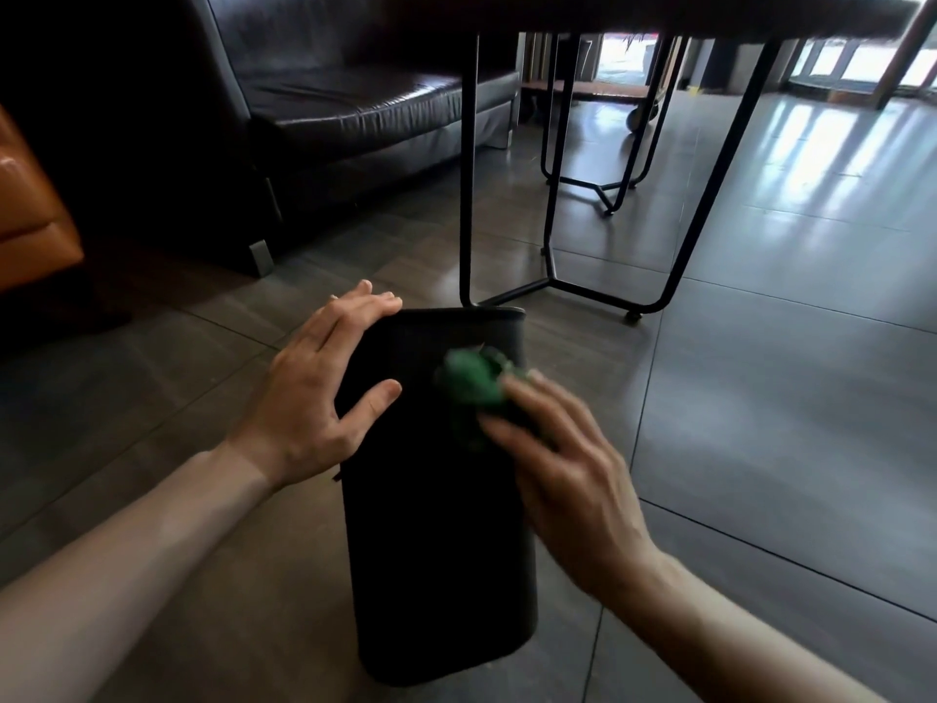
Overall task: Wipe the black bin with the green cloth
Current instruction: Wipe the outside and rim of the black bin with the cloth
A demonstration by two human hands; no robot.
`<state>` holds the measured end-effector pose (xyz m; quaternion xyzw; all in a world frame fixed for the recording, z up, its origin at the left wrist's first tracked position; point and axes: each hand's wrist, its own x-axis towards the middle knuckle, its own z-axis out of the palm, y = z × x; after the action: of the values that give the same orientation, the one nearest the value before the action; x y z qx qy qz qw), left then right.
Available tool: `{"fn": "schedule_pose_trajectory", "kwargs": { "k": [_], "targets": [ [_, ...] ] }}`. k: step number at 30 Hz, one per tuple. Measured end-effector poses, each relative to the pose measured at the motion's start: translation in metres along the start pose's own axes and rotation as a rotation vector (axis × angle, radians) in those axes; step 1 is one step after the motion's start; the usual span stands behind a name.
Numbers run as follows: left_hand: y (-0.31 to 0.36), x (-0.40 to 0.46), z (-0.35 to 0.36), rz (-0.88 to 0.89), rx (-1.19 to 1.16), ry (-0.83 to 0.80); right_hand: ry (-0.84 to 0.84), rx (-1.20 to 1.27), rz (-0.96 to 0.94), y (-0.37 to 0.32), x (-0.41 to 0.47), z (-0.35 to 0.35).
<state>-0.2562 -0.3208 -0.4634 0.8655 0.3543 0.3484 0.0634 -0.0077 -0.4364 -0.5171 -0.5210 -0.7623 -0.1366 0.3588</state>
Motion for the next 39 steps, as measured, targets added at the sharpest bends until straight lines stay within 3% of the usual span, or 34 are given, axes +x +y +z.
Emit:
{"fn": "schedule_pose_trajectory", "kwargs": {
  "k": [2,6,9,11,14,16,19,22,24,26,31,33,39],
  "targets": [
    [0.002,0.001,0.001,-0.004,0.0,-0.007,0.021,-0.004,0.053,0.0,0.009,0.0],
    [0.0,0.001,-0.003,0.003,0.009,-0.01,-0.106,-0.085,-0.442,-0.027,-0.055,0.018],
    [0.0,-0.001,-0.003,0.018,-0.007,-0.016,-0.239,-0.144,-0.608,-0.031,-0.08,0.017],
    [0.0,-0.001,-0.002,-0.008,-0.011,-0.008,-0.186,-0.085,-0.501,-0.016,-0.063,0.011],
    [0.001,-0.002,-0.002,-0.015,-0.006,0.006,-0.029,-0.044,-0.094,0.008,-0.013,-0.003],
    [0.003,-0.001,0.0,-0.006,-0.013,0.007,0.02,-0.049,0.047,0.012,0.011,-0.008],
    [0.004,0.001,0.001,-0.01,-0.011,0.016,0.003,-0.083,-0.188,-0.002,-0.01,0.002],
    [0.004,0.001,0.0,0.015,-0.005,0.009,-0.13,-0.137,-0.522,-0.031,-0.063,0.018],
    [0.005,0.001,0.001,0.038,-0.015,0.0,-0.201,-0.136,-0.617,-0.035,-0.074,0.017],
    [0.005,0.002,0.003,0.03,-0.02,0.002,-0.152,-0.079,-0.546,-0.025,-0.057,0.012],
    [0.004,0.001,0.004,-0.004,-0.023,0.013,0.021,-0.041,0.09,0.013,0.009,-0.008],
    [0.003,0.0,0.003,-0.008,-0.029,0.008,-0.01,-0.041,0.061,0.008,0.005,-0.008],
    [-0.001,-0.001,0.0,-0.012,-0.037,-0.003,-0.14,-0.049,-0.412,-0.041,-0.062,0.009]
  ]
}}
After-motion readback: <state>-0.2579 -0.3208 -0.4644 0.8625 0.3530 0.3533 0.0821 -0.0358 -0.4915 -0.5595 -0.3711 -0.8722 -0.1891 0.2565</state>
